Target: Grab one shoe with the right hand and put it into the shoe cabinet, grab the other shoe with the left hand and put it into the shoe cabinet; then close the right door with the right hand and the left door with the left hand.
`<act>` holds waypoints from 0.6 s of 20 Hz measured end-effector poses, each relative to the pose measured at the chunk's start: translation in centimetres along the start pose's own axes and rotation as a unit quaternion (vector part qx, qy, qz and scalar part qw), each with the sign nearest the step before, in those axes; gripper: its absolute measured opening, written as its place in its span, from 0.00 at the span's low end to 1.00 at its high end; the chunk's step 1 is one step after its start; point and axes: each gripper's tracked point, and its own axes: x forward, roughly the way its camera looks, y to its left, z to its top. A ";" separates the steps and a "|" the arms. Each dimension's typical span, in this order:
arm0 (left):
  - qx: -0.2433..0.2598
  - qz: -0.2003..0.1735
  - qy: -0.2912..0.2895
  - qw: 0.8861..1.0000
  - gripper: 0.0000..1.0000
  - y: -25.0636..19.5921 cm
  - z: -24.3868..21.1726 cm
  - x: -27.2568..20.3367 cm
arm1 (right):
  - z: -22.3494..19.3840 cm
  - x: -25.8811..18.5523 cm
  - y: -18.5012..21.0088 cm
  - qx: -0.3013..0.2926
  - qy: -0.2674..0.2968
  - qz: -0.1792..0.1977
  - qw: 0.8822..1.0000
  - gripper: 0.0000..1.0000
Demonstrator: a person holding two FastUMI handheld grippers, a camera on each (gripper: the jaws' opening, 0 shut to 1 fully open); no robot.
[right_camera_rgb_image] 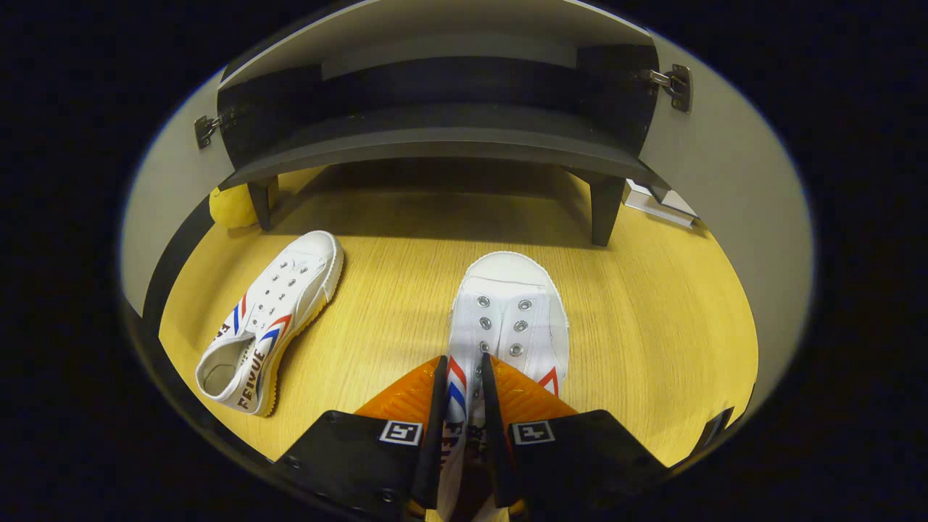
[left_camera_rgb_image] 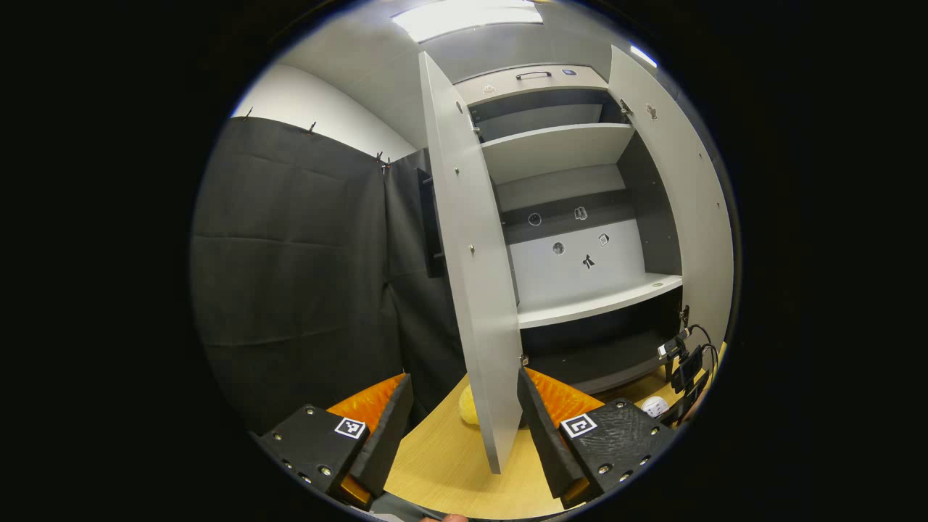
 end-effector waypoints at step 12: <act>-0.009 -0.046 -0.007 0.999 0.78 -1.1 0.5 -0.8 | 4.3 -6.4 -0.1 0.039 -0.089 0.037 0.995 0.02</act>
